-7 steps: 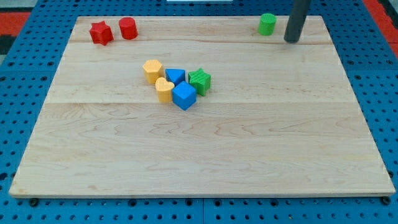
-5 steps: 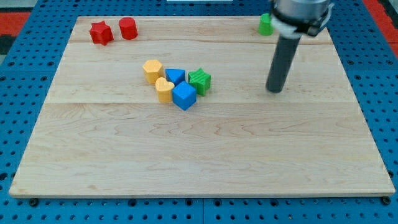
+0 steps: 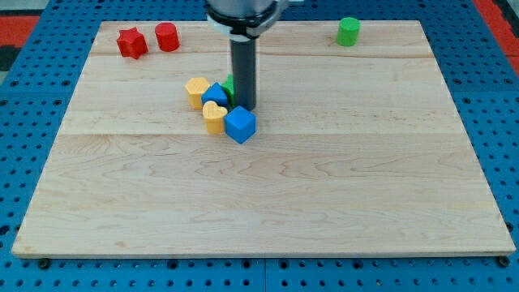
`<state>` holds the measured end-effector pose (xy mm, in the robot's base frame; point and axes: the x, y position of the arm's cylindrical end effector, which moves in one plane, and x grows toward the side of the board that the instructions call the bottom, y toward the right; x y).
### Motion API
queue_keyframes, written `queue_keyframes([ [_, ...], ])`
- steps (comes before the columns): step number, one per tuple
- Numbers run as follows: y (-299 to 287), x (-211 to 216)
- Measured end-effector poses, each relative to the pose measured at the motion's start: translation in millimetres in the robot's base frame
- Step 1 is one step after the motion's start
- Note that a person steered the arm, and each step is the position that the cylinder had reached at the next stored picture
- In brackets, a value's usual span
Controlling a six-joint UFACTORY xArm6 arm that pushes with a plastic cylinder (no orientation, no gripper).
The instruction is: Place the green star into the green circle
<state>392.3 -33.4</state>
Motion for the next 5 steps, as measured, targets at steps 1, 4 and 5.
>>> queue_keyframes([
  [1, -36.2, -1.4],
  [4, -3.2, -55.6],
  [5, 27.3, -59.5],
])
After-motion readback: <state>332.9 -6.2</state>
